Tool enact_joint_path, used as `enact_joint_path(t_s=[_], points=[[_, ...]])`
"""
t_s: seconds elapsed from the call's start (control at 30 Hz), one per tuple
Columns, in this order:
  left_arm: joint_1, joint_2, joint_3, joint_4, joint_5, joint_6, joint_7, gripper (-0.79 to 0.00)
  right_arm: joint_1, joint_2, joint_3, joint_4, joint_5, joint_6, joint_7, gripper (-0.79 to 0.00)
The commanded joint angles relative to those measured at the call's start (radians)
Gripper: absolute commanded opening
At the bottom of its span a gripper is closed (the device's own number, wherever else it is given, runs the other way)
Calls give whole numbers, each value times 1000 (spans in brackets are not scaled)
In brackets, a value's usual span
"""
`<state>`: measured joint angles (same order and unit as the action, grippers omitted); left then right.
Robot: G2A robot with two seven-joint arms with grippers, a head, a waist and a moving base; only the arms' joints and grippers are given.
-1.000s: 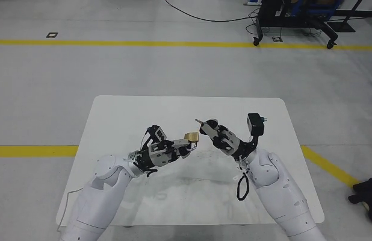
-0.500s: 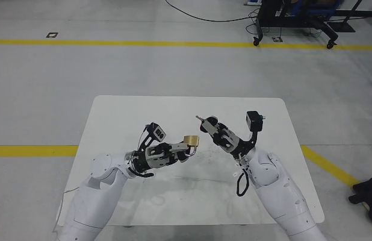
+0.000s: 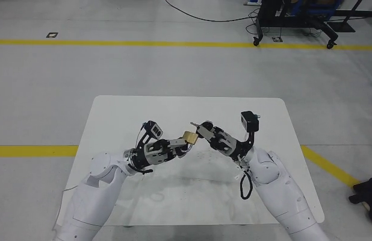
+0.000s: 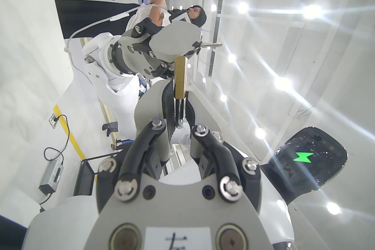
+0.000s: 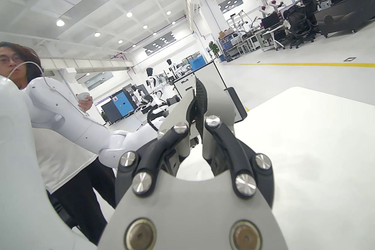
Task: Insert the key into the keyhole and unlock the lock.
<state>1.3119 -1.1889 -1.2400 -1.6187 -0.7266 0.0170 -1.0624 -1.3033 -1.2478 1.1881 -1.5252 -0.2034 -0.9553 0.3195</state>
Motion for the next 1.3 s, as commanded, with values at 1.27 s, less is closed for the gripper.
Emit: enact_joint_path(t_s=[1.27], points=[[-30, 3, -5, 132, -139, 94, -3, -785, -101, 41, 135, -157, -1, -18, -7, -785]])
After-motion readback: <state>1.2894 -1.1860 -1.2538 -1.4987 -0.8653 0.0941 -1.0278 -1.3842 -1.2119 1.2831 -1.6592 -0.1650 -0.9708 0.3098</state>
